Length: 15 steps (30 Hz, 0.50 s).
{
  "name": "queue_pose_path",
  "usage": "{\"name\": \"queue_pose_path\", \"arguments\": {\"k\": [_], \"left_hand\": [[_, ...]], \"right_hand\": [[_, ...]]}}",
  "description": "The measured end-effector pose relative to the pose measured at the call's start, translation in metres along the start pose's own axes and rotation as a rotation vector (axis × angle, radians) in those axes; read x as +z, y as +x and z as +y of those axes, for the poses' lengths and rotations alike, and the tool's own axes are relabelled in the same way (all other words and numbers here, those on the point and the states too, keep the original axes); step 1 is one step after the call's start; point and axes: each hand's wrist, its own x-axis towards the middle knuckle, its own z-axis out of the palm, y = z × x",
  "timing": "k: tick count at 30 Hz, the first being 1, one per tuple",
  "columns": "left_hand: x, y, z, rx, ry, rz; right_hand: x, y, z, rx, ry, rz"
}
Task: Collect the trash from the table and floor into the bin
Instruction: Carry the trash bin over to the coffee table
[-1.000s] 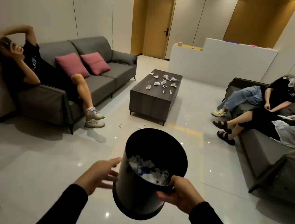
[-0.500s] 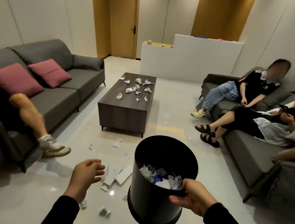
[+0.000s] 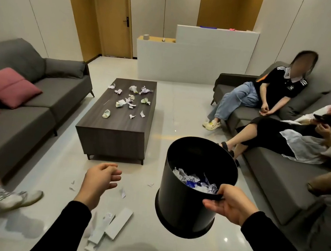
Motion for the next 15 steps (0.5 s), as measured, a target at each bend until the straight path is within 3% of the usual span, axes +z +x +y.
{"name": "queue_pose_path", "arguments": {"k": [15], "left_hand": [[0.176,0.181,0.08,-0.036,-0.038,0.144]], "right_hand": [[-0.025,0.229,-0.218,-0.072,-0.042,-0.046]]}}
